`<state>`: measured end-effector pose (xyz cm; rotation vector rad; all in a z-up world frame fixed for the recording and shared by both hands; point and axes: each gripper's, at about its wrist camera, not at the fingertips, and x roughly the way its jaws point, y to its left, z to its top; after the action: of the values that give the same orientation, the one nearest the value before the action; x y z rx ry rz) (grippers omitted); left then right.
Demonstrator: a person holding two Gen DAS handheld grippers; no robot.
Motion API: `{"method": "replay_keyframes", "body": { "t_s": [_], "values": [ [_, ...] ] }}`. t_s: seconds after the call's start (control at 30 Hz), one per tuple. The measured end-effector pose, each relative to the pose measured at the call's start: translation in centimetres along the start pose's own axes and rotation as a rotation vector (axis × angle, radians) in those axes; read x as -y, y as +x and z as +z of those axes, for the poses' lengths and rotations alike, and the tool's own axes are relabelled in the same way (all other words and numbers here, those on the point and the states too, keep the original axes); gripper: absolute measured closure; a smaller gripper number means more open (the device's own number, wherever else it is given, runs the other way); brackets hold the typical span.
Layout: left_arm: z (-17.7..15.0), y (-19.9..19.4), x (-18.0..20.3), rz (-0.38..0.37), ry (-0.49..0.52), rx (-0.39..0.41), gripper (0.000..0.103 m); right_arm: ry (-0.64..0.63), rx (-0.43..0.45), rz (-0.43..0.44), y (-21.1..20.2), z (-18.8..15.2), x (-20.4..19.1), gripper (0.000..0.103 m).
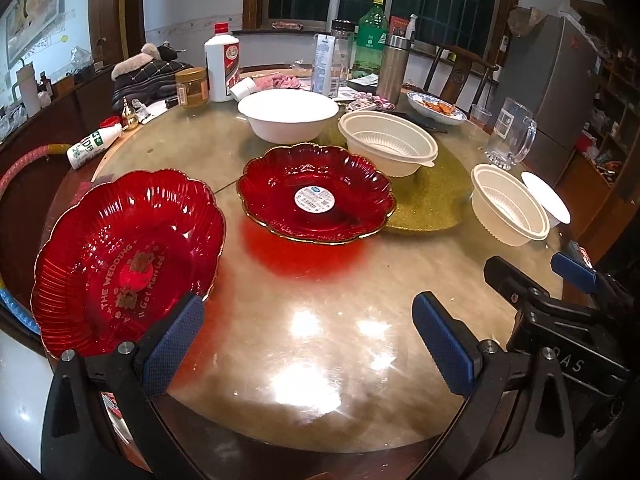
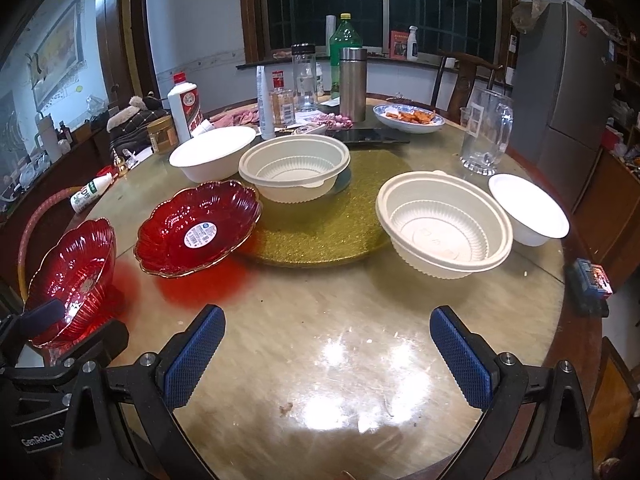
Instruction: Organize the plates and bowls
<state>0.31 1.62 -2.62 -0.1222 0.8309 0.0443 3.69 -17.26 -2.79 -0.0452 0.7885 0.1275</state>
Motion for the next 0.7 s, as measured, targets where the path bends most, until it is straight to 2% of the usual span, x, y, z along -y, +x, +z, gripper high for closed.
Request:
{"method": "replay_keyframes", "body": {
  "t_s": [0.7],
  "values": [
    [0.4,-1.2,-0.2,-0.033,0.01,0.017,0.0,-0.014,0.013,-0.015,-0.9,0.3,-0.4,0.0]
  ]
}}
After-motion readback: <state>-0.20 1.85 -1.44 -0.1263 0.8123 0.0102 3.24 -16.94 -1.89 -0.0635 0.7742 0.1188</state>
